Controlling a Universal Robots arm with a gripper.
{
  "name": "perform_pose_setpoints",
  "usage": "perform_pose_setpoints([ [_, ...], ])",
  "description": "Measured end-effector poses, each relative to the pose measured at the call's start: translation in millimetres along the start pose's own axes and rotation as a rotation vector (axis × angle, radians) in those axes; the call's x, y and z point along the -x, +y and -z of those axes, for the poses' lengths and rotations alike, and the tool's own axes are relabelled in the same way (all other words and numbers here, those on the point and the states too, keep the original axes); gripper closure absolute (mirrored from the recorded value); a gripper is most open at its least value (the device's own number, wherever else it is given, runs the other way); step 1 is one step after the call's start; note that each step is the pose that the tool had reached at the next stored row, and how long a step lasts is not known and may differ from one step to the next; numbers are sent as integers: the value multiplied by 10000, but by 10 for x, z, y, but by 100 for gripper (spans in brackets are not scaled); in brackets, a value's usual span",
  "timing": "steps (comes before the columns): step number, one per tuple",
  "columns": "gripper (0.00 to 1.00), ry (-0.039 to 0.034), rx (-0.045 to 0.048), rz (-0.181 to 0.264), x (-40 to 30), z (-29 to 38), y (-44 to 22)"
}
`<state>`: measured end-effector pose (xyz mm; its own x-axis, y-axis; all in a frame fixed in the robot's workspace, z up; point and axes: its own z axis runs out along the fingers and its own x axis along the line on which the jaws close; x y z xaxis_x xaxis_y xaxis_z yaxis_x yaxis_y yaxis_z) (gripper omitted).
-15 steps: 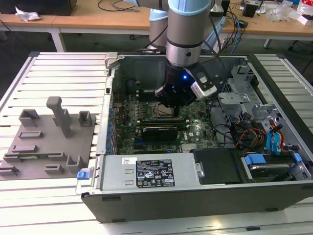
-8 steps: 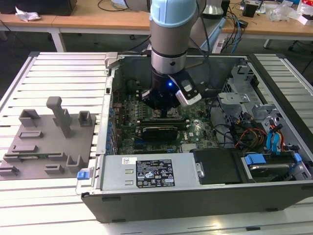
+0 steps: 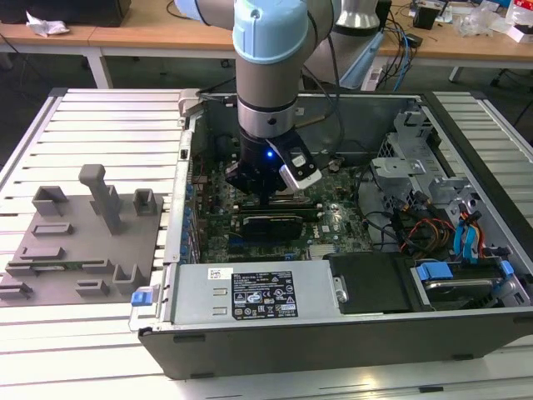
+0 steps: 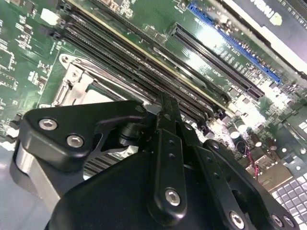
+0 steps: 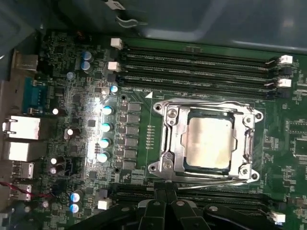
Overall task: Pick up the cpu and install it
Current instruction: 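Install the second cpu locking lever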
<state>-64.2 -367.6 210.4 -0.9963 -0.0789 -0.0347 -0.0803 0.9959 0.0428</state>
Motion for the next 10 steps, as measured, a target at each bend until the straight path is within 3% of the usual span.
perform_pose_setpoints([
  [6, 89, -6, 83, 36, -106, -29, 44],
  [10, 89, -11, 191, 93, -107, -46, 102],
])
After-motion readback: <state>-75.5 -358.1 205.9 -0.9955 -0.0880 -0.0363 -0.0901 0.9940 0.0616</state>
